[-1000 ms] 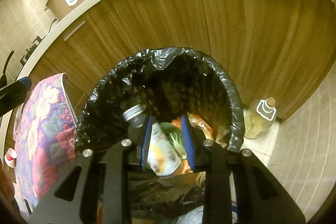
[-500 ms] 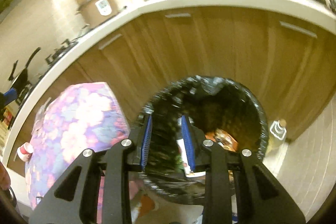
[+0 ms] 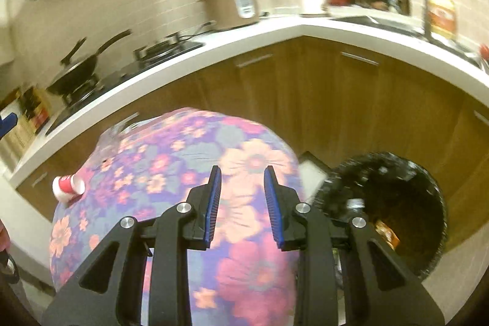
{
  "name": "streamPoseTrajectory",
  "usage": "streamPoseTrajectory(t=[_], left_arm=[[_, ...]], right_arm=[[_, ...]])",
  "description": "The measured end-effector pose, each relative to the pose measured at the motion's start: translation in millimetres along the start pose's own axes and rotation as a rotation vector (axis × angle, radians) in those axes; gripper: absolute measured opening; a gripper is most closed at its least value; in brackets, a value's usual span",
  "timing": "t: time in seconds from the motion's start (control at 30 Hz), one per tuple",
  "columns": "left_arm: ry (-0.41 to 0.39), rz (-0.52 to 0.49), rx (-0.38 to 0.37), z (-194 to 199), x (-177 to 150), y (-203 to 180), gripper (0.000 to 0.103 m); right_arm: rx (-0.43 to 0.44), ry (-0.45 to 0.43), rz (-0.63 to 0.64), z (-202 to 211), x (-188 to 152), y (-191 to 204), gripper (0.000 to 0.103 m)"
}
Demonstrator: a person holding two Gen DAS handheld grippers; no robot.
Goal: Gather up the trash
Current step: 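Grasp the red-and-white paper cup with left tool while right tool grasps the plastic wrapper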
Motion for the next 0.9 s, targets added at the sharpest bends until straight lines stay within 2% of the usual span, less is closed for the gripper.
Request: streamPoseTrajectory(t=[0.17, 0.27, 0.33, 0.5, 0.7, 0.9], left_arm=[[-0.040, 0.094, 0.093, 31.5, -7.8, 67.0, 0.084], [-0.062, 0.174, 0.147, 49.1, -17.7, 112.6, 0.086], [-0.059, 0.208, 0.183, 54.2, -26.7, 135.7, 0.086], [-0.012, 0.276, 0.279, 51.5, -61.0, 187.7, 0.086], [0.094, 0.317, 0.327, 23.4, -109.8, 219.6, 0.086], [0.140, 0.347, 0.315, 5.0, -138.4, 232.7, 0.084]], right_arm=[[0.063, 0.018, 0.070, -20.5, 2.7, 52.9, 0.026], [0.107, 0.028, 0.107, -34.7, 1.8, 84.8, 0.033], [0.132, 0.025, 0.131, -44.2, 0.6, 105.0, 0.048], [0.187, 0.054, 0.194, -67.7, -8.1, 144.7, 0.048], [0.206, 0.092, 0.294, -94.3, -20.7, 187.5, 0.049], [0.243, 0.100, 0.351, -118.1, -14.5, 214.7, 0.049]])
Point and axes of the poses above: each gripper's, at about its wrist camera, not at the fingertips, and z roughly against the way its jaws point, y to its left, x to its top, the point moved 6 cm from there along -z, roughly the way its jaws point, and after that the axes turned 3 degrees about -y, right-handed, at the moved point
